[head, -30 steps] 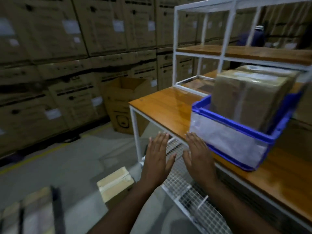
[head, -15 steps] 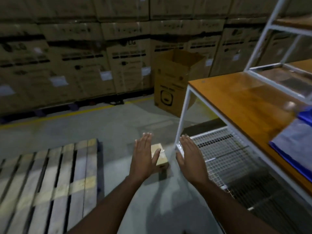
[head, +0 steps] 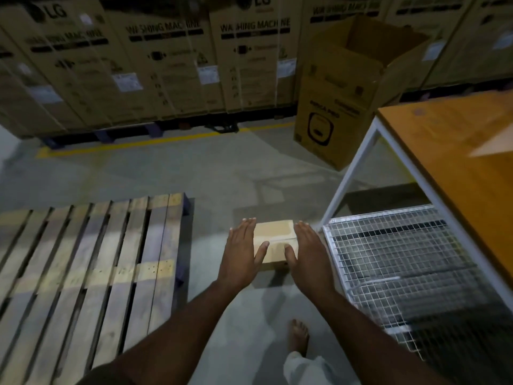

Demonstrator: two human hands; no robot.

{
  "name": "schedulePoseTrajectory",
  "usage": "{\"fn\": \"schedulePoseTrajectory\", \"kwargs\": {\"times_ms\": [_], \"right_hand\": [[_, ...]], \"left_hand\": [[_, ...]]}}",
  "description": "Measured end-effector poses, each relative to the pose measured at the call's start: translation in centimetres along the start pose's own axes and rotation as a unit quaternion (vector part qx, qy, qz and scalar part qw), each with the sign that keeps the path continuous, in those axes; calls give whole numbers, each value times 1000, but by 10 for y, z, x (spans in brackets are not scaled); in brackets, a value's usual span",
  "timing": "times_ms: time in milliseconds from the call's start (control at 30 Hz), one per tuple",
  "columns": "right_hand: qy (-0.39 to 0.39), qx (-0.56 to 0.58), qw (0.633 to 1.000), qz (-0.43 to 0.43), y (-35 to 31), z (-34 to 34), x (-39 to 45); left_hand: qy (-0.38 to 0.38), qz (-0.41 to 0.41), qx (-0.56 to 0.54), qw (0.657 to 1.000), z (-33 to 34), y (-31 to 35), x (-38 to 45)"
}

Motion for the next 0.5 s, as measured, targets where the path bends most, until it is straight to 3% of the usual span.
{"fn": "schedulePoseTrajectory", "kwargs": {"times_ms": [300,500], "right_hand": [[-106,-19,994,0,93,105,96],[-166,-8,985,39,144,193,128]], "left_hand": [[-14,-167,-21,986,95,-72,78],[-47,-220,-24,974,163,-133,107]]}}
Point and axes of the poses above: each hand's wrist, its own x-axis towards the middle knuckle, its own z-axis out of the palm, y = z × x, the point moved 8 cm from there along x, towards the middle knuckle, and after that the axes turned 12 degrees about -x, right-handed, at the moved point
